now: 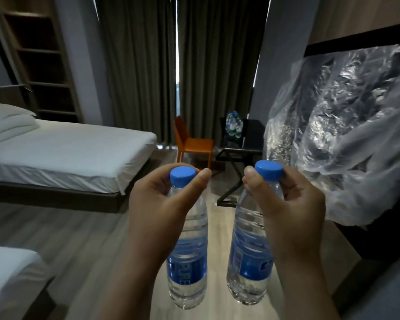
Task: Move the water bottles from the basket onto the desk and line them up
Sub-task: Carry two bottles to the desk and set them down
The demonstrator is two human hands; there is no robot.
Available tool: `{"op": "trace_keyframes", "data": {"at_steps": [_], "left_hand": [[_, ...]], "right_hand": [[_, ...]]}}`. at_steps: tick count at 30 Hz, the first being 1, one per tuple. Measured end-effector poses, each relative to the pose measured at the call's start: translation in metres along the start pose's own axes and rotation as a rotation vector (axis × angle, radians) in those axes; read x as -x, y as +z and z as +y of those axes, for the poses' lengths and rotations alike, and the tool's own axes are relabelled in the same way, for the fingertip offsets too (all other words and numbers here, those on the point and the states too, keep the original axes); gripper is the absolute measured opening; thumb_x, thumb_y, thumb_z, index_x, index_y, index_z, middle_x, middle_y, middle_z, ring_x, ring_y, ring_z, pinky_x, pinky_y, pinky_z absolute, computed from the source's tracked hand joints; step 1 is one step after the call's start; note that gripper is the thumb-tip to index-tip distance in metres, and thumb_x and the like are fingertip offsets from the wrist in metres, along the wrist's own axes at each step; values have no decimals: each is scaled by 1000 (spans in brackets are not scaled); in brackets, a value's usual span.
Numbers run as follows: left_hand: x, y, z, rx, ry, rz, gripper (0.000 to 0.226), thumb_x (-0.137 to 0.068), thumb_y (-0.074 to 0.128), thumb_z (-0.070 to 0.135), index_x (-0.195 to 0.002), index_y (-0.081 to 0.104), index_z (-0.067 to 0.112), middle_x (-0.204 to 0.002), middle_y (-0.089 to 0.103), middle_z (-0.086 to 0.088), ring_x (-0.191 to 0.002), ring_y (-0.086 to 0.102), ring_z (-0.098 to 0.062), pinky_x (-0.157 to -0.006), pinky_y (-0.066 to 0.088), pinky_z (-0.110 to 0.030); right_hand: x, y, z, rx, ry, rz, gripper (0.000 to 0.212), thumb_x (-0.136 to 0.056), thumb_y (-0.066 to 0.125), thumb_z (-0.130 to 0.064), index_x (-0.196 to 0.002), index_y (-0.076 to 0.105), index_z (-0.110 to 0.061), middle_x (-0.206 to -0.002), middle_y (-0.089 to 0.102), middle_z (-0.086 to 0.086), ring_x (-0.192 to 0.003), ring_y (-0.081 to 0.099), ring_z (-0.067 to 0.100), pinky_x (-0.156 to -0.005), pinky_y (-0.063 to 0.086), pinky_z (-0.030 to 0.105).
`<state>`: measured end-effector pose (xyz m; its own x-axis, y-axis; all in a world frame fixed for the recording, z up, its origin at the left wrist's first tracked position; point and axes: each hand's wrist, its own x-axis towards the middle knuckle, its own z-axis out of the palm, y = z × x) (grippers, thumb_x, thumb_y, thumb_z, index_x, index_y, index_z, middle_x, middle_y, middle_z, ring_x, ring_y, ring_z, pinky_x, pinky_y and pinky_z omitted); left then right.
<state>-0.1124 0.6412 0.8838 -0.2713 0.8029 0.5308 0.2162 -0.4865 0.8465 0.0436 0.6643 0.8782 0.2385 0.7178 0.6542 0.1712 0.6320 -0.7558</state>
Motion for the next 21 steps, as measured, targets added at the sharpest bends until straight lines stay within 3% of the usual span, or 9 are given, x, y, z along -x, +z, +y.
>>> {"op": "trace_keyframes", "data": {"at_steps": [12,17,21], "left_hand": [[-166,-13,-96,25,7,-5,22,-73,68,45,-79,71,24,-72,70,4,-71,66,-11,-70,55,-32],[-222,1,-141,-11,-16,-2,29,-73,64,49,-75,68,21,-68,67,1,-66,63,-12,-66,54,-30],[-268,25,-178,-11,-17,-3,30,-74,63,49,-69,67,20,-65,64,1,-62,59,-9,-60,50,-19]], "right_hand": [[-105,118,95,11,9,49,13,-77,69,-42,-82,69,-29,-74,70,-5,-67,65,6,-62,48,10],[-147,148,136,13,48,66,10,-77,71,-36,-79,70,-26,-73,71,-1,-66,66,12,-60,50,13],[-188,165,178,33,58,81,14,-76,71,-36,-75,69,-22,-69,68,7,-64,63,25,-56,49,22]]}}
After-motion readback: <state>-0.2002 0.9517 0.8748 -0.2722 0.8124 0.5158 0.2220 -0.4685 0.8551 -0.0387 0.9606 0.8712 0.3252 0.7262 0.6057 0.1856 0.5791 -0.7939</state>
